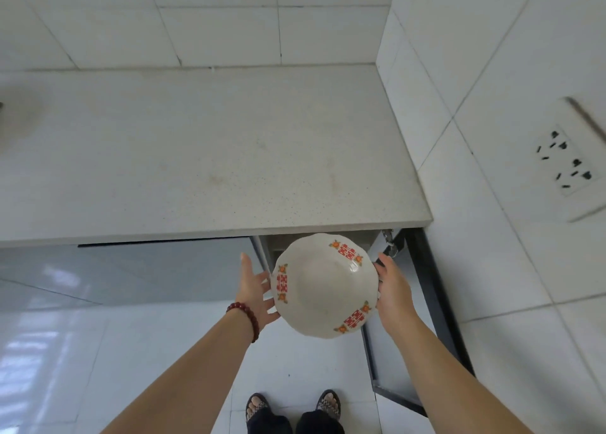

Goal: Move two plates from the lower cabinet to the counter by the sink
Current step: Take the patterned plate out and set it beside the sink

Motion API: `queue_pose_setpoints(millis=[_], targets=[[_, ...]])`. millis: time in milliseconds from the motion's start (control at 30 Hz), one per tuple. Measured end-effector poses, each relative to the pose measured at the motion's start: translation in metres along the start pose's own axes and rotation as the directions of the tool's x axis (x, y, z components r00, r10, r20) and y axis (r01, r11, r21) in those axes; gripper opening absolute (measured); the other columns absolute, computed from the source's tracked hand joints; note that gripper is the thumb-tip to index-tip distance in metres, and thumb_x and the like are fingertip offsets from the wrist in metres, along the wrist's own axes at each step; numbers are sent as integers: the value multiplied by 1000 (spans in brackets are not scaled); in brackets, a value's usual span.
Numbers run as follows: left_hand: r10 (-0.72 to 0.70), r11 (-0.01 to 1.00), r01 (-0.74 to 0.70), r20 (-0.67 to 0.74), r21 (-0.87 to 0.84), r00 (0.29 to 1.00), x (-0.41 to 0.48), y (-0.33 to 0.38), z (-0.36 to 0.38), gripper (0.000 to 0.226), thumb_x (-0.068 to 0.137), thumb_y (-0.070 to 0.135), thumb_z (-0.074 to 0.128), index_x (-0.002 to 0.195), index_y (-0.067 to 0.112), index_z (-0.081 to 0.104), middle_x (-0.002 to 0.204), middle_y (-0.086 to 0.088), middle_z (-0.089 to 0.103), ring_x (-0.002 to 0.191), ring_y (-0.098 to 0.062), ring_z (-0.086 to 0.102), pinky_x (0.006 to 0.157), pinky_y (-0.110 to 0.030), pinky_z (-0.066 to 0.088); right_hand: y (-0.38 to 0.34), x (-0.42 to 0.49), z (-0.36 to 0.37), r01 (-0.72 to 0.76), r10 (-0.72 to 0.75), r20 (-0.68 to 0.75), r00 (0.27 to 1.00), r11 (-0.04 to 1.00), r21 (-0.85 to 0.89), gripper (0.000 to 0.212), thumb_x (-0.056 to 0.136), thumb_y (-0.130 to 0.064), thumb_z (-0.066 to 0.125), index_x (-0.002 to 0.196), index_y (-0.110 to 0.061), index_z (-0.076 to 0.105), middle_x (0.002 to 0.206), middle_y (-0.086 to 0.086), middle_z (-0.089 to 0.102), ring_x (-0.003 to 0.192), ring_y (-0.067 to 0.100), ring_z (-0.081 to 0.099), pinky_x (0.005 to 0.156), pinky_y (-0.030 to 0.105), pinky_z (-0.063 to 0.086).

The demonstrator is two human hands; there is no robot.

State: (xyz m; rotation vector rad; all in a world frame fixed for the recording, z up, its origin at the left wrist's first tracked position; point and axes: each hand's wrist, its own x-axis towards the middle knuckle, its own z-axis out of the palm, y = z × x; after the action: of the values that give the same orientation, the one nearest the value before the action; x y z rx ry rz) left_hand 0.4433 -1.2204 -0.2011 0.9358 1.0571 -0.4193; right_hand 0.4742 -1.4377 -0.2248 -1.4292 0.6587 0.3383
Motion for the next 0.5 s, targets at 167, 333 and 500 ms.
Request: queue_pose_setpoints(millis=[167, 333, 500], targets=[[73, 996, -74, -20, -55, 997, -33, 16, -21, 86, 81, 76, 19, 141, 17, 36, 147, -9, 40, 125, -37, 44, 91, -52, 38, -23, -14, 23, 38, -36, 112, 993, 999, -20, 34, 93, -45, 42, 123, -33, 52, 109, -8, 63, 100, 15, 58, 80, 36, 46], [143, 973, -151, -60, -173, 988, -60, 32, -56, 85, 81, 76, 20, 140, 18, 37, 144, -8, 43, 119, -35, 48, 84, -49, 41, -42, -28, 64, 67, -49, 238, 970, 996, -67, 39, 93, -48, 43, 127, -32, 54, 109, -12, 65, 107, 13, 56, 91, 37, 43], [219, 932, -244, -122, -269, 968, -83, 52, -101, 82, 82, 75, 22, 137, 18, 41, 141, -6, 46, 113, -32, 50, 83, -48, 40, -50, -47, 119, 120, -75, 388, 919, 989, -92, 20, 95, -46, 40, 88, -41, 58, 83, -21, 67, 87, 1, 58, 77, 29, 44]])
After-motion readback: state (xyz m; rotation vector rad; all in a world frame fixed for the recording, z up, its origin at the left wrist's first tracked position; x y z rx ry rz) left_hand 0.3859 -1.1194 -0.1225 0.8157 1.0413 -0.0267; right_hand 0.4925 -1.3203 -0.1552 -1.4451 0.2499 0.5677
